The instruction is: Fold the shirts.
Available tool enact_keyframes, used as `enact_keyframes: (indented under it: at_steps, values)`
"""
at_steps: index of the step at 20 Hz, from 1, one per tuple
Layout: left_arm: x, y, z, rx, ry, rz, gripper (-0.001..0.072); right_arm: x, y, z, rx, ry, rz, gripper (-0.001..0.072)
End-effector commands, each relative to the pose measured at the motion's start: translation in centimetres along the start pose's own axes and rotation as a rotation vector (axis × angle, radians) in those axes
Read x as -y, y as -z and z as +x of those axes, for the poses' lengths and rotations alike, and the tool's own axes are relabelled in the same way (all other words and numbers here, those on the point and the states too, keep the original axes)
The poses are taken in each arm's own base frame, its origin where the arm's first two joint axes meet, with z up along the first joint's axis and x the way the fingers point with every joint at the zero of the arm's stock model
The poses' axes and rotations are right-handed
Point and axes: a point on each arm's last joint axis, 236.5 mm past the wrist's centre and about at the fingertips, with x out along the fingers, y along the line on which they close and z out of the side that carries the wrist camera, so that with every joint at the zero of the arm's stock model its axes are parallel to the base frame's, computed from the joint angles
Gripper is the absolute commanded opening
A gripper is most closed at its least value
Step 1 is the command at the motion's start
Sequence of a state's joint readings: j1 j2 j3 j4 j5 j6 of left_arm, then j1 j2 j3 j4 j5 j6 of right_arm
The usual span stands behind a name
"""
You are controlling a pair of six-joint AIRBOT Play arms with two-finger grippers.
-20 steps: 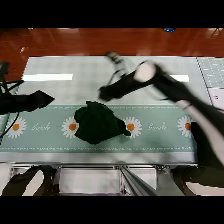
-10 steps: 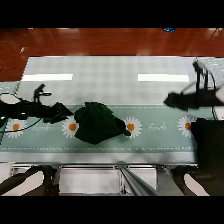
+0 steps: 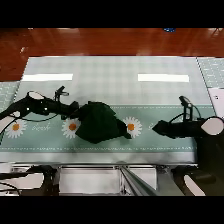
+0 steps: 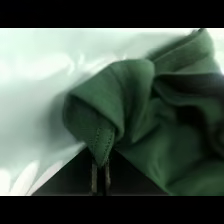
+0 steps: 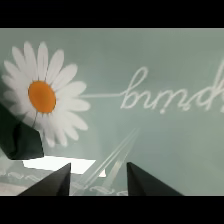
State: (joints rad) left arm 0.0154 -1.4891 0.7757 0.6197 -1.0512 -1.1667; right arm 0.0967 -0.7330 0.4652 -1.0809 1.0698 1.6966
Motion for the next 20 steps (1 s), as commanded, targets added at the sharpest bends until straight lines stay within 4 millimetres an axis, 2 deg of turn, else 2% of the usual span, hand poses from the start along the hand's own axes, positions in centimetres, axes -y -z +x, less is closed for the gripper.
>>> enact_keyframes:
  at_steps: [1,4,8,14,17,18,19,20]
  values:
    - [2.0,-1.2,-0.8,-0.021,0.04,0.112,0.0021,-1.9,2.4,1.6,-0.054,-0.023,0.0,0.0407]
    - [2.9,-2.4,-1.6,-0.001,0.046,0.15,0.0022,-4.0,3.4,4.2,-0.116,-0.073,0.02,0.0407]
    - [3.0,-2.4,-1.6,0.0,0.046,0.152,0.0022,-8.0,4.8,8.0,-0.217,-0.194,0.025,0.0407]
    - [3.0,-2.6,-1.6,0.004,0.045,0.159,0.0022,-12.5,5.5,11.3,-0.288,-0.226,-0.036,0.0407]
    - [3.0,-2.5,-1.6,0.002,0.046,0.159,0.0022,-14.6,4.9,12.5,-0.291,-0.233,-0.078,0.0402]
    - [3.0,-2.5,-1.6,0.002,0.046,0.159,0.0022,-15.0,4.6,12.6,-0.293,-0.239,-0.088,0.0289]
    - [3.1,-2.6,-1.7,0.004,0.047,0.159,0.0022,-15.6,4.2,12.4,-0.286,-0.253,-0.133,0.0053]
    - [3.2,-2.8,-2.0,0.008,0.051,0.161,0.0022,-16.2,3.9,11.8,-0.286,-0.268,-0.188,0.0027]
